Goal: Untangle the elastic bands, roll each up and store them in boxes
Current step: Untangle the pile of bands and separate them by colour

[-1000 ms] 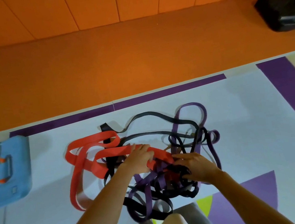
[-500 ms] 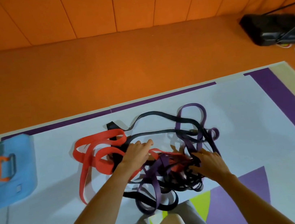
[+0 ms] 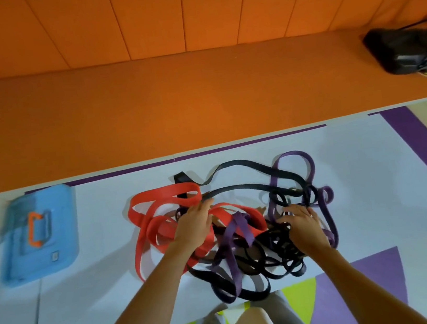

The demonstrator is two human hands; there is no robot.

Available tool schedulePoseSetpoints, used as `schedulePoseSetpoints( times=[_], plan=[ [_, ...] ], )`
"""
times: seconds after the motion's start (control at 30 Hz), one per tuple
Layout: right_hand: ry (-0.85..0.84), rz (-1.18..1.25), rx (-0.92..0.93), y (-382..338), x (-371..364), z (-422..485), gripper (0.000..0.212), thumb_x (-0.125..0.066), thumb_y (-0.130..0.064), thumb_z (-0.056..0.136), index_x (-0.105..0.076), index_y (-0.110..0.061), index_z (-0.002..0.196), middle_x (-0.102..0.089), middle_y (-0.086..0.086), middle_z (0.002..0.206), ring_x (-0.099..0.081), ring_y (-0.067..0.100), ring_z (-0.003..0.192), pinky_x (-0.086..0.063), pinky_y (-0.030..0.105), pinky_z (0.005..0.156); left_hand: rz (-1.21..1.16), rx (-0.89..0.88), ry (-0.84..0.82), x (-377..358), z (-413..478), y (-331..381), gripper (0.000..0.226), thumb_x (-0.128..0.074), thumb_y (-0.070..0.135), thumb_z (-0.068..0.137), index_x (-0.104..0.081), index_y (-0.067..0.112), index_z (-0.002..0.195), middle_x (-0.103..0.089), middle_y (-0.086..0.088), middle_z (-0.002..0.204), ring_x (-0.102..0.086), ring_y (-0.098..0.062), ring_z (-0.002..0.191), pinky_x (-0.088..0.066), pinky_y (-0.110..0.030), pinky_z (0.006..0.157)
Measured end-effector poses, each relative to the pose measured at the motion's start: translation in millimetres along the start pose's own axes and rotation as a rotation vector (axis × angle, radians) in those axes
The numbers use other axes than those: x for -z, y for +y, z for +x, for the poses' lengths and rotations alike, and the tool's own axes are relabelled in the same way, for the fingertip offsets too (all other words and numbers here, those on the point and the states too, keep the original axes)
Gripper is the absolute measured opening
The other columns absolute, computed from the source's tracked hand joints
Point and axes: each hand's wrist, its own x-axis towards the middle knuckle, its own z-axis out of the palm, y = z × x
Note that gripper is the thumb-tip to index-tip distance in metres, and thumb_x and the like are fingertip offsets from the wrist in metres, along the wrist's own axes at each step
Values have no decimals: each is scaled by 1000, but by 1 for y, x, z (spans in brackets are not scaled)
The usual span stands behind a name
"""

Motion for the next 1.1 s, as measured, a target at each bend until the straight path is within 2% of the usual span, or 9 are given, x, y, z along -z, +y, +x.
schedulePoseSetpoints(
  times=[0.1, 0.23, 0.37, 0.47, 0.6, 0.7, 0.8, 0.9, 1.1],
  plan=[
    [-26, 226, 112, -21, 8, 15, 41, -44, -1, 101, -73, -21, 121, -74, 2, 117, -71, 24, 107, -56, 36, 92, 124, 25, -119, -2, 6, 6, 48, -44, 23, 112, -39, 25, 159, -55, -2, 154, -47, -26, 144, -45, -50, 110],
    [-177, 504, 88, -37, 4, 33, 31, -57, -15, 105, -64, -11, 135, -70, 9, 122, -67, 26, 111, -54, 44, 100, 138, 34, 36, -10, 6, 23, 48, -45, 21, 110, -44, 27, 158, -40, 4, 164, -27, -23, 157, -21, -50, 128],
    [-303, 479, 37, -36, -5, 45, 27, -62, -29, 103, -63, -18, 128, -71, 2, 107, -67, 23, 95, -52, 36, 85, -61, 38, 130, -20, -1, 32, 28, -52, 24, 109, -67, 20, 131, -65, 4, 132, -58, -19, 127, -47, -40, 108],
    [-227, 409, 9, -30, -12, 54, 20, -54, -15, 103, -73, -18, 106, -74, 4, 100, -71, 26, 91, -55, 34, 76, -388, 245, -137, -26, -9, 35, 38, -64, 42, 103, -60, 20, 134, -68, 2, 130, -67, -13, 112, -55, -35, 99],
    [15, 652, -126, -20, -9, 61, 29, -60, -4, 98, -80, -20, 112, -78, -4, 106, -69, 13, 88, -53, 25, 75, -332, 361, -460, -41, -25, 30, 89, -84, 50, 84, -38, 24, 156, -51, 3, 153, -55, -16, 133, -47, -30, 105],
    [202, 749, -131, -10, -1, 75, 28, -64, -5, 98, -80, -23, 113, -74, -7, 109, -68, 8, 91, -52, 19, 77, -335, 388, -529, -47, -25, 26, 71, -80, 32, 91, -45, 20, 151, -58, -1, 146, -60, -14, 121, -49, -19, 92],
    [281, 736, -16, -4, 8, 89, 26, -66, 0, 98, -79, -19, 112, -71, -5, 105, -66, 6, 91, -48, 6, 78, -370, 382, -417, -43, -22, 27, 32, -62, 13, 101, -66, 15, 133, -72, -3, 120, -69, -20, 108, -53, -26, 90],
    [293, 704, 11, -6, 11, 91, 25, -66, -2, 99, -77, -21, 111, -68, -6, 102, -66, 5, 87, -47, 5, 74, -414, 391, -228, -28, -20, 24, 26, -53, 9, 106, -73, 17, 120, -74, -1, 94, -73, -23, 86, -56, -35, 77],
    [194, 743, -103, -14, 0, 64, 29, -60, -7, 99, -74, -31, 109, -72, -9, 102, -69, 1, 86, -52, 17, 70, -555, 408, 131, 13, -13, 5, 21, -55, 7, 106, -71, 19, 114, -71, 7, 85, -65, 1, 60, -50, -15, 56]
  ],
)
